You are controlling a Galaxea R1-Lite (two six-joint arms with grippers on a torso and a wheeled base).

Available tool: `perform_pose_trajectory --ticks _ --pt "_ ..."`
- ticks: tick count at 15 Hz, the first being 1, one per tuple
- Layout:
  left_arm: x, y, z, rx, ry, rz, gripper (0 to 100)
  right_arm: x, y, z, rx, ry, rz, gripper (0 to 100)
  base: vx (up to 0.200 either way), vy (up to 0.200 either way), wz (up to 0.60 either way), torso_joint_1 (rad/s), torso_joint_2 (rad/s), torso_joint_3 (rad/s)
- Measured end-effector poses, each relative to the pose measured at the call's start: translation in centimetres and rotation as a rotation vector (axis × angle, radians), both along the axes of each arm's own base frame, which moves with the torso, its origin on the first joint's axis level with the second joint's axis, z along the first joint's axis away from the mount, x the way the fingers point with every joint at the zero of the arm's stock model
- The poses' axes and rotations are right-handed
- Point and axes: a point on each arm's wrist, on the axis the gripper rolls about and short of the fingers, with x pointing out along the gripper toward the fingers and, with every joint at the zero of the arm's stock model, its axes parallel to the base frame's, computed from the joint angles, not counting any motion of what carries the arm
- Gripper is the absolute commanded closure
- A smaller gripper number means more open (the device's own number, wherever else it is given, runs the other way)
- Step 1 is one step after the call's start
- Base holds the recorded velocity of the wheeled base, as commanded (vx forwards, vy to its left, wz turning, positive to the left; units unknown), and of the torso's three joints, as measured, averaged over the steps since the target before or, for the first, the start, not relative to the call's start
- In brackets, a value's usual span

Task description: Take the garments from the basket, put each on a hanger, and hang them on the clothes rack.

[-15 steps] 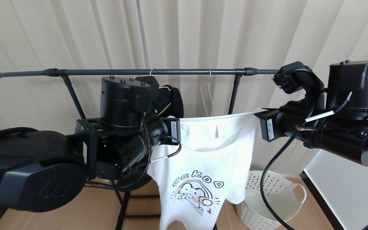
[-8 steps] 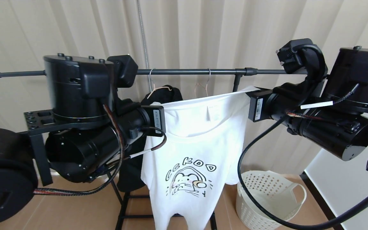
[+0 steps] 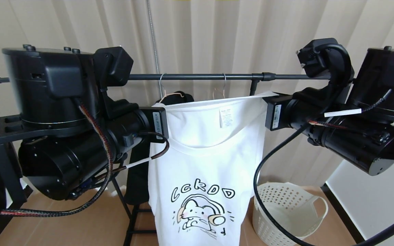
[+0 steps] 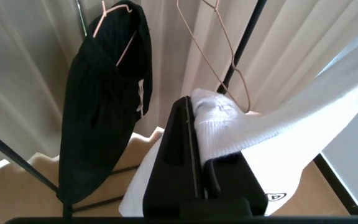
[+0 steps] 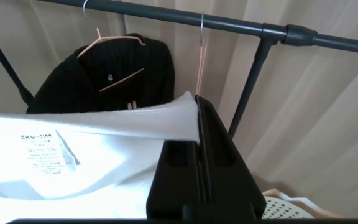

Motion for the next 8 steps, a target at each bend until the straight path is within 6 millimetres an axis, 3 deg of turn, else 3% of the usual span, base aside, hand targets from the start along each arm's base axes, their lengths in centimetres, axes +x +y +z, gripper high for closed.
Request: perform_pose_trajectory --ticks 4,8 --pt "1.4 -0.9 0.0 0.0 0.001 0.009 100 -2.0 -1.1 -1.6 -0.197 0.105 0.045 100 0.0 0.0 0.0 0.0 0.0 0.0" --pt "3.8 -2.6 0.1 -0.008 -0.005 0.021 100 -5.6 0.0 -1.9 -0.258 0.148 0.179 100 0.0 0.0 0.0 0.0 0.0 0.0"
